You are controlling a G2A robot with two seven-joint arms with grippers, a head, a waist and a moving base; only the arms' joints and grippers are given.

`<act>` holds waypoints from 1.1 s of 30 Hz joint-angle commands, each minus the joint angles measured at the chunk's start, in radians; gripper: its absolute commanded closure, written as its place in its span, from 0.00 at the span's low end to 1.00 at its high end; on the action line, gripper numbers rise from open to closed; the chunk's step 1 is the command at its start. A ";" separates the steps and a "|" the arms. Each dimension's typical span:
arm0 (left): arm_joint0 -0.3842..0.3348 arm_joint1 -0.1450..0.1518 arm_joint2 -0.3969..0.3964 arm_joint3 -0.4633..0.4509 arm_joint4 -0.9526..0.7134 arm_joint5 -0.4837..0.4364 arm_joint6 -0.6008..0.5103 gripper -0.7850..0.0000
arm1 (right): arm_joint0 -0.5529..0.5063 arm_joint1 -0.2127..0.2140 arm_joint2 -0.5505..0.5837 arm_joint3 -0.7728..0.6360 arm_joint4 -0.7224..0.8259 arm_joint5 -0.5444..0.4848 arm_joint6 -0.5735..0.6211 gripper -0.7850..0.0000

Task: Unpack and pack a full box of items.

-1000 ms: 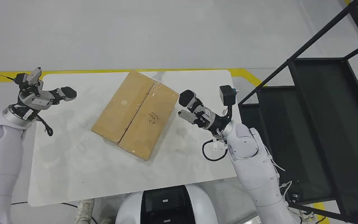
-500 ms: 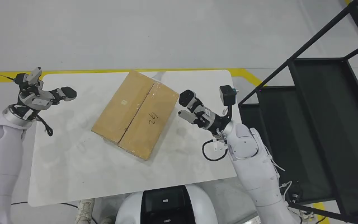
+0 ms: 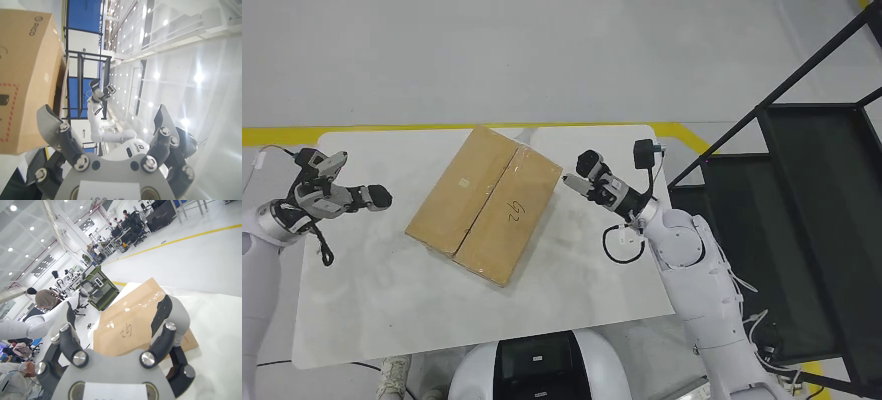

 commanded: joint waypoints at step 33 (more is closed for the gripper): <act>0.103 0.047 0.105 -0.110 -0.035 -0.071 0.040 0.00 | 0.252 -0.005 -0.113 0.459 -0.005 -0.016 -0.075 0.00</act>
